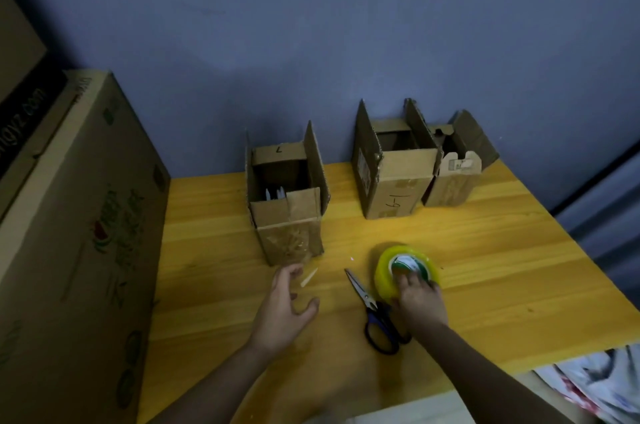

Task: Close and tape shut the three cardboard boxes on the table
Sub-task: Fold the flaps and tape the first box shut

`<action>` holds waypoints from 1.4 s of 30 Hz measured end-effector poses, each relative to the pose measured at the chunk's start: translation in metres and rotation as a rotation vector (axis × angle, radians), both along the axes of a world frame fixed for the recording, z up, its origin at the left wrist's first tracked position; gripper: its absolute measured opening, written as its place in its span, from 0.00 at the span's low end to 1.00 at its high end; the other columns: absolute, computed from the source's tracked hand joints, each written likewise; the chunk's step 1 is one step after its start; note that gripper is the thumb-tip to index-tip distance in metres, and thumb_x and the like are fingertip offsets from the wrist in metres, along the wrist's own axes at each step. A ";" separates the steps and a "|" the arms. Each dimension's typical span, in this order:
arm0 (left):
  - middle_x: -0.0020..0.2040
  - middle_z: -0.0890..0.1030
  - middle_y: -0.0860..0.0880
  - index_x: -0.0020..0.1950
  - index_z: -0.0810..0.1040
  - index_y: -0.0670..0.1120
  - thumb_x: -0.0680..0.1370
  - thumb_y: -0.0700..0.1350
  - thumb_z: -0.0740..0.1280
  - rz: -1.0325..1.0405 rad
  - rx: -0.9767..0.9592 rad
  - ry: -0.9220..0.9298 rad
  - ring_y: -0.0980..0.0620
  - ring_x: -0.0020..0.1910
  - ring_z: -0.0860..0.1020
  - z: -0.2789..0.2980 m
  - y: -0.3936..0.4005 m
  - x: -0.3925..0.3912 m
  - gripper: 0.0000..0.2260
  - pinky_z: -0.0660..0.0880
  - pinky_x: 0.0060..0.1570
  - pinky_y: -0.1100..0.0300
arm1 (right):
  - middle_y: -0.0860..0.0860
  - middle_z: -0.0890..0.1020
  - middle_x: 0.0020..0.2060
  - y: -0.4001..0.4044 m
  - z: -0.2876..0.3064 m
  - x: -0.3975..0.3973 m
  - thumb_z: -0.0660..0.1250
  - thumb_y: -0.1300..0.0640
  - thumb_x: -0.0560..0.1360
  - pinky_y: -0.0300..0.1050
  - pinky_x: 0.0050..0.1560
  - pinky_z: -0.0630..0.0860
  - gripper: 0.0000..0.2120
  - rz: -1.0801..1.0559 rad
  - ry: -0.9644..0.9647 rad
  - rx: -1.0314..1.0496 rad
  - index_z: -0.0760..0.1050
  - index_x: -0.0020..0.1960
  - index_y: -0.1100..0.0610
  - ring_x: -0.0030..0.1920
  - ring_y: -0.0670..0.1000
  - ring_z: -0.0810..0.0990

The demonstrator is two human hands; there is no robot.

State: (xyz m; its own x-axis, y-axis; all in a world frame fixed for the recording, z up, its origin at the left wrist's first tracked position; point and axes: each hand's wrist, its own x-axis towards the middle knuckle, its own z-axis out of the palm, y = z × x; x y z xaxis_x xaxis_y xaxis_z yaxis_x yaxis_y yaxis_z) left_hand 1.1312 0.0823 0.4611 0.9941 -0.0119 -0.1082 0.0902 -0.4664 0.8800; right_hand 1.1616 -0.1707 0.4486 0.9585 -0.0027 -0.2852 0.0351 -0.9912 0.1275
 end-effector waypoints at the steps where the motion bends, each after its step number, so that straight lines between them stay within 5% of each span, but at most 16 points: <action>1: 0.63 0.67 0.58 0.67 0.64 0.53 0.74 0.46 0.72 -0.006 0.011 0.005 0.59 0.57 0.71 0.001 -0.002 0.000 0.26 0.74 0.54 0.65 | 0.53 0.63 0.74 -0.005 -0.004 0.002 0.55 0.50 0.81 0.49 0.70 0.59 0.27 -0.011 0.011 -0.024 0.52 0.77 0.56 0.73 0.53 0.62; 8: 0.63 0.67 0.58 0.68 0.64 0.53 0.75 0.48 0.71 -0.063 0.029 0.033 0.61 0.60 0.69 0.006 -0.012 0.004 0.25 0.73 0.58 0.64 | 0.54 0.63 0.73 -0.012 -0.016 0.004 0.51 0.57 0.82 0.49 0.68 0.63 0.24 -0.056 0.021 -0.109 0.52 0.77 0.57 0.73 0.54 0.62; 11: 0.62 0.67 0.60 0.65 0.64 0.55 0.76 0.48 0.70 -0.077 -0.003 0.037 0.63 0.60 0.69 0.007 -0.017 0.006 0.22 0.72 0.57 0.67 | 0.54 0.68 0.69 -0.010 -0.020 -0.006 0.60 0.55 0.79 0.50 0.66 0.66 0.25 -0.018 -0.095 -0.060 0.60 0.74 0.57 0.70 0.55 0.66; 14: 0.60 0.71 0.61 0.60 0.69 0.54 0.76 0.44 0.69 -0.084 -0.107 0.072 0.63 0.59 0.71 0.009 -0.021 0.010 0.16 0.73 0.55 0.67 | 0.52 0.81 0.51 -0.004 -0.030 -0.028 0.76 0.49 0.66 0.49 0.46 0.78 0.20 0.202 -0.123 0.043 0.79 0.55 0.53 0.51 0.53 0.81; 16: 0.57 0.77 0.56 0.54 0.73 0.52 0.77 0.39 0.67 -0.063 -0.274 0.131 0.57 0.57 0.76 0.014 -0.023 0.014 0.10 0.74 0.50 0.67 | 0.49 0.81 0.44 0.000 -0.041 -0.044 0.79 0.45 0.61 0.46 0.33 0.77 0.20 0.236 -0.103 0.104 0.81 0.50 0.51 0.41 0.51 0.81; 20: 0.51 0.83 0.50 0.50 0.76 0.45 0.81 0.36 0.59 0.049 -0.498 0.292 0.54 0.47 0.82 0.027 -0.023 0.023 0.07 0.76 0.46 0.63 | 0.52 0.70 0.66 0.013 -0.054 -0.063 0.59 0.46 0.79 0.46 0.56 0.75 0.22 0.053 -0.018 0.222 0.65 0.71 0.51 0.63 0.52 0.72; 22: 0.49 0.83 0.51 0.52 0.76 0.42 0.81 0.37 0.58 0.045 -0.522 0.331 0.55 0.44 0.83 0.033 -0.019 0.028 0.08 0.77 0.45 0.63 | 0.51 0.66 0.68 0.020 -0.053 -0.067 0.55 0.46 0.81 0.42 0.60 0.71 0.23 0.066 -0.020 0.264 0.60 0.73 0.51 0.66 0.51 0.68; 25: 0.46 0.83 0.52 0.54 0.76 0.40 0.81 0.37 0.58 -0.029 -0.456 0.318 0.59 0.39 0.82 0.041 -0.014 0.031 0.08 0.76 0.42 0.65 | 0.49 0.71 0.63 0.030 -0.037 -0.060 0.57 0.45 0.80 0.41 0.55 0.71 0.19 0.051 -0.090 0.381 0.66 0.69 0.50 0.61 0.49 0.71; 28: 0.44 0.82 0.52 0.52 0.75 0.41 0.81 0.37 0.59 -0.117 -0.369 0.284 0.60 0.37 0.82 0.048 -0.010 0.036 0.06 0.75 0.40 0.67 | 0.48 0.77 0.52 0.047 0.002 -0.027 0.63 0.47 0.79 0.38 0.48 0.72 0.10 -0.202 -0.231 0.863 0.77 0.56 0.51 0.51 0.46 0.77; 31: 0.46 0.82 0.50 0.49 0.76 0.44 0.80 0.37 0.60 -0.198 -0.324 0.226 0.57 0.41 0.82 0.057 -0.006 0.041 0.06 0.77 0.42 0.67 | 0.47 0.80 0.48 0.066 0.059 0.006 0.66 0.49 0.77 0.32 0.49 0.72 0.08 -0.204 -0.119 1.280 0.79 0.51 0.52 0.49 0.40 0.78; 37: 0.46 0.81 0.48 0.49 0.76 0.46 0.79 0.37 0.62 -0.229 -0.255 0.095 0.53 0.44 0.81 0.077 0.009 0.052 0.06 0.76 0.46 0.63 | 0.47 0.83 0.39 0.092 0.094 0.029 0.71 0.62 0.74 0.34 0.45 0.75 0.02 -0.005 -0.088 1.349 0.81 0.47 0.58 0.40 0.40 0.79; 42: 0.43 0.82 0.51 0.47 0.76 0.47 0.75 0.38 0.70 -0.094 -0.248 0.008 0.57 0.43 0.81 0.094 0.010 0.060 0.06 0.76 0.43 0.66 | 0.47 0.79 0.40 0.109 0.102 0.038 0.70 0.61 0.74 0.35 0.45 0.74 0.05 0.091 -0.376 1.289 0.80 0.45 0.52 0.42 0.43 0.77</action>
